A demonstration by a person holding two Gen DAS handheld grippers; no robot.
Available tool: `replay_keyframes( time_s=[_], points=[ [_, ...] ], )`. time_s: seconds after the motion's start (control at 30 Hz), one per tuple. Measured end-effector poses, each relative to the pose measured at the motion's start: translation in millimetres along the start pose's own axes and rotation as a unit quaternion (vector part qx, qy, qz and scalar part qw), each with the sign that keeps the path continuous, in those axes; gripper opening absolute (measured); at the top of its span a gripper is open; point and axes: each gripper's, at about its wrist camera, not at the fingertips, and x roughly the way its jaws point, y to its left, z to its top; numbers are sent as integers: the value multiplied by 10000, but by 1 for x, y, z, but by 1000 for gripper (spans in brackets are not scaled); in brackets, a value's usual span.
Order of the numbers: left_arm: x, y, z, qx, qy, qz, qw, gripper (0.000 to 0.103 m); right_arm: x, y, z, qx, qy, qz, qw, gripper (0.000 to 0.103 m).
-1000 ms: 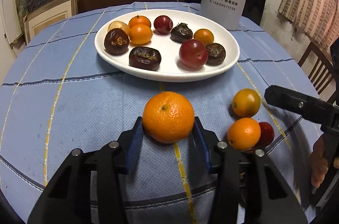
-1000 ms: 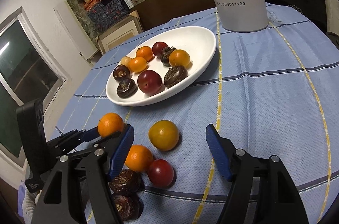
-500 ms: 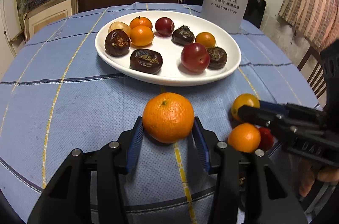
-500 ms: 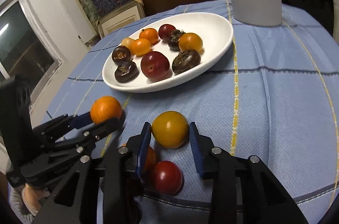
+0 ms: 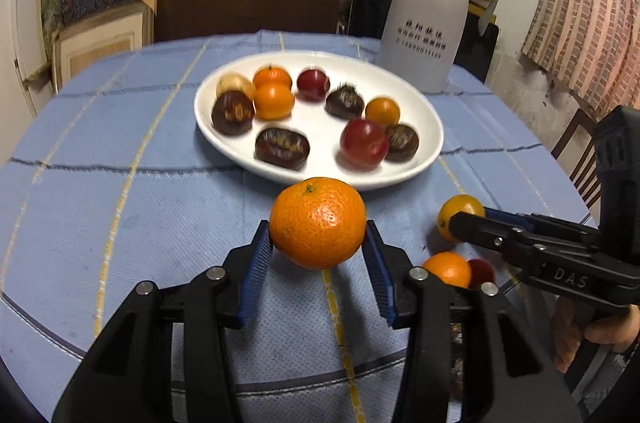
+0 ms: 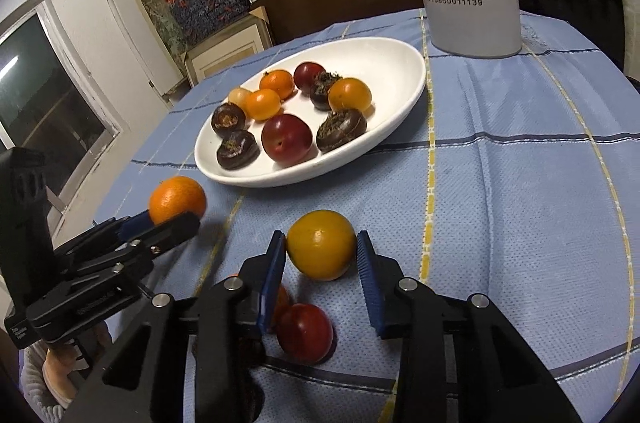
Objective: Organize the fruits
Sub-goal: 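Carry the orange onto the plate with the left tool while the right tool carries a yellow tangerine there, then grasp a tangerine with the left tool while the right tool grasps a red plum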
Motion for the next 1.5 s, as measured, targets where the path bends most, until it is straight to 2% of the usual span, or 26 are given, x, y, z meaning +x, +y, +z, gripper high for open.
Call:
replay_keyframes(
  time_s=[0.2,0.3,0.47,0.63,0.73,0.77,0.87,1.0,1.07,1.13,1.17,1.27,1.37,1.43,1.5],
  points=[
    [-8,0,31,47,-243,127,9996,45,-29,2,19,72,-507,74,9987,37],
    [2,2,55,-2,-230,118,9997,45,-30,2,47,67,-636,17,9980,36],
    [43,3,84,-30,-107,103,9999,45,-3,-5,87,211,-649,-12,9977,36],
    [84,11,94,-239,175,13,9996,45,41,-20,110,326,-392,-209,9985,37],
    [95,9,89,-109,319,-13,9994,46,50,-23,107,387,-275,-220,9986,42],
    [93,7,88,-38,262,56,9996,52,49,-23,107,365,-284,-264,9986,47],
    [78,6,87,-92,85,101,9999,68,32,-20,108,366,-499,-238,9978,50],
    [54,6,78,-144,-74,158,9997,70,6,-11,99,249,-700,-219,9970,50],
    [41,4,69,-129,-137,240,9995,71,-5,-8,89,192,-760,-223,9967,52],
    [26,1,59,-87,-238,392,9989,76,-12,-7,78,225,-787,-206,9964,54],
    [18,-1,52,-59,-315,502,9982,81,-15,-6,70,230,-752,-187,9967,54],
    [-2,-6,36,-12,-441,631,9970,83,-21,-5,47,202,-670,-193,9974,54],
    [-19,-11,20,91,-545,789,9953,92,-31,-4,22,124,-605,-199,9979,58],
    [-27,-15,12,184,-603,949,9935,92,-38,-3,11,94,-617,-197,9979,63],
    [-32,-16,6,201,-595,973,9933,93,-44,-1,0,16,-601,-207,9980,64]
  ],
)
